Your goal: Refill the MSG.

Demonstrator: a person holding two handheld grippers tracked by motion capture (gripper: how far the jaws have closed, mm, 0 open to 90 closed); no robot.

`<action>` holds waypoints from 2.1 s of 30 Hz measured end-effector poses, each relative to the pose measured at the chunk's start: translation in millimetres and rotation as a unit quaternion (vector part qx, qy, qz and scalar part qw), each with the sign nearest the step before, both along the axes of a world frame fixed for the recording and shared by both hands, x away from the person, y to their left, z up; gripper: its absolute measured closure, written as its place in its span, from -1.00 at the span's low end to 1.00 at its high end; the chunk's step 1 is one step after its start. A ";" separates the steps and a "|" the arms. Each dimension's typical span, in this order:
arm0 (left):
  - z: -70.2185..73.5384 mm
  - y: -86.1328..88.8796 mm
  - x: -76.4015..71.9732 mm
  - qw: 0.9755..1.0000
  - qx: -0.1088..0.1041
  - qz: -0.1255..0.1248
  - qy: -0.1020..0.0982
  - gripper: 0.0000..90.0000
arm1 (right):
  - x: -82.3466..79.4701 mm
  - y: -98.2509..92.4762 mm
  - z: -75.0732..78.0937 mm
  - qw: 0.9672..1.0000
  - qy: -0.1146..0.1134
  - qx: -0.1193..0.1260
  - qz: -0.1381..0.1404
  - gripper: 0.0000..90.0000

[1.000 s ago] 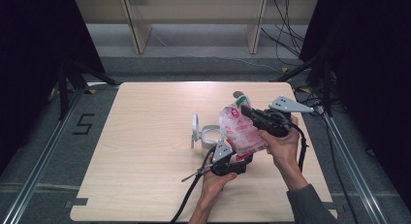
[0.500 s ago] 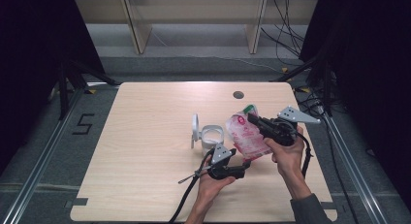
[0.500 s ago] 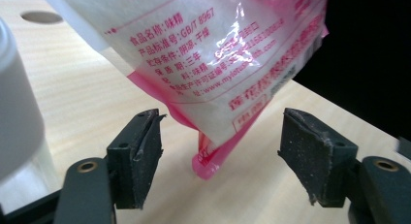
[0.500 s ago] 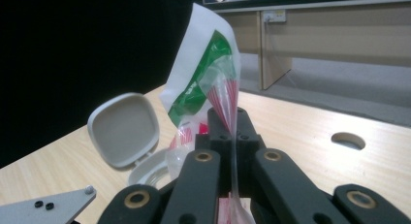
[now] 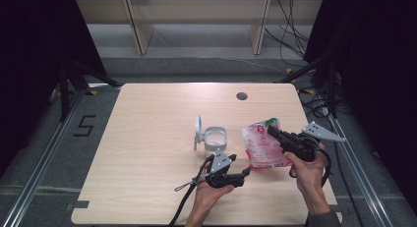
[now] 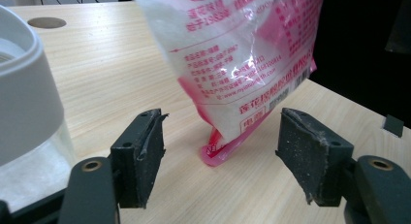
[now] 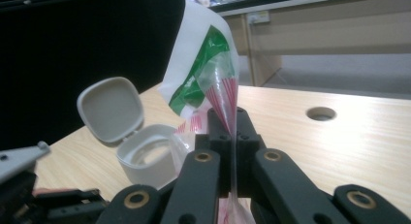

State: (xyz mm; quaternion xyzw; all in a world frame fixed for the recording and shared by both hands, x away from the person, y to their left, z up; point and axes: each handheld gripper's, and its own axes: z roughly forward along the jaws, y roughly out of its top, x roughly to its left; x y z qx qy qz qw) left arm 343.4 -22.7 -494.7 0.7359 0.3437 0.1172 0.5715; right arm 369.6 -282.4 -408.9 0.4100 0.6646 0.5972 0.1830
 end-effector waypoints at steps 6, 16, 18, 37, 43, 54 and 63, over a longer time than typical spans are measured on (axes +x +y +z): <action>5.4 6.0 -1.2 1.000 0.002 -0.003 -0.005 -0.30 | -6.1 -18.9 -6.5 1.000 -0.001 0.001 -0.017 1.00; 7.5 11.0 -2.1 1.000 -0.001 0.002 -0.010 -0.31 | -10.6 -38.0 -18.6 0.999 0.007 0.002 -0.046 1.00; 7.5 11.2 -1.7 1.000 -0.003 0.003 -0.008 -0.30 | -8.7 -43.1 -23.1 0.998 0.012 -0.005 -0.056 1.00; 6.1 7.3 -1.8 1.000 0.001 -0.009 -0.010 -0.30 | 2.8 -59.2 -50.9 0.993 0.060 -0.023 -0.096 0.99; 6.7 9.2 -0.5 1.000 0.001 -0.007 -0.008 -0.30 | 7.2 -63.5 -58.9 0.992 0.077 -0.021 -0.102 0.98; 6.3 11.6 0.5 1.000 -0.004 -0.012 -0.005 -0.31 | 13.5 -66.3 -66.9 0.986 0.092 -0.059 -0.122 0.88; 8.9 15.5 -0.7 1.000 -0.002 -0.001 -0.007 -0.31 | 11.6 -65.5 -67.0 0.985 0.093 -0.073 -0.128 0.69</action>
